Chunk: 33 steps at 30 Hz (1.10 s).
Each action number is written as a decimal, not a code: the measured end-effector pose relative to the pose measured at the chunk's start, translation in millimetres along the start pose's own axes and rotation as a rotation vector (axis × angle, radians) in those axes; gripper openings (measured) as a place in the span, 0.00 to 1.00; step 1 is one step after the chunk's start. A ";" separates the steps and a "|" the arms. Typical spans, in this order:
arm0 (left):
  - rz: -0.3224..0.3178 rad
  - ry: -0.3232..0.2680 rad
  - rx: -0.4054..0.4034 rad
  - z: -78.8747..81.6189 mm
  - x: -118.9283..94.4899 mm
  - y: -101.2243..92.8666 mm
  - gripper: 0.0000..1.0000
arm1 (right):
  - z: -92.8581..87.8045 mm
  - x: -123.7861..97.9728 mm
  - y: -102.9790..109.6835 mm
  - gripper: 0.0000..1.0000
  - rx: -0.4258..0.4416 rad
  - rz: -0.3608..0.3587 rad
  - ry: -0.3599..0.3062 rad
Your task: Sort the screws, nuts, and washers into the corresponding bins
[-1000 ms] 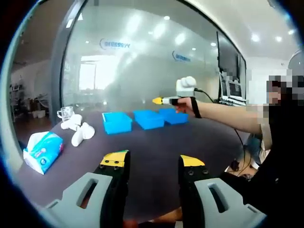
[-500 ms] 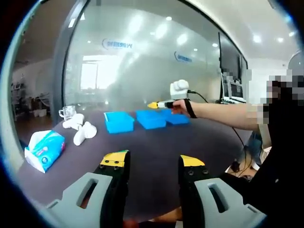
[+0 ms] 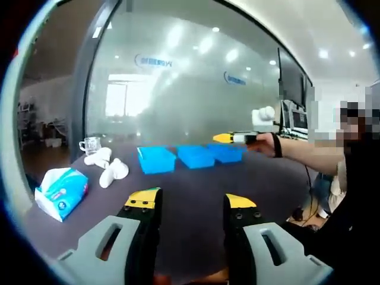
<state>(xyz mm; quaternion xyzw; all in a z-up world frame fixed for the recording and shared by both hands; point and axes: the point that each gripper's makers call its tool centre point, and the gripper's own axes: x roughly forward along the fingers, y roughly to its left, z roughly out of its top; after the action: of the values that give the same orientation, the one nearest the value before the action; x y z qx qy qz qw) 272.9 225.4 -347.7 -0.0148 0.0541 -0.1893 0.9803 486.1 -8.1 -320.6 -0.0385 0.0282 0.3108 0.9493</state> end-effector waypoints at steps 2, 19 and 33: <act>-0.001 -0.001 0.004 1.4 1.0 1.3 0.40 | 8.8 -29.1 1.4 0.35 -0.004 -0.003 -0.042; 0.005 -0.026 0.045 17.7 -7.1 6.0 0.40 | -16.0 -226.1 -35.6 0.40 0.014 -0.192 -0.090; 0.054 -0.043 0.018 16.0 -23.1 18.4 0.39 | -29.2 -302.0 -62.8 0.40 0.054 -0.368 -0.123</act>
<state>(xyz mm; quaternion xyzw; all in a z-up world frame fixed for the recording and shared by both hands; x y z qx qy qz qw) 260.1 251.2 -330.4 -0.0085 0.0318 -0.1628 0.9861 279.3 -238.7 -322.8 0.0015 -0.0288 0.1330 0.9907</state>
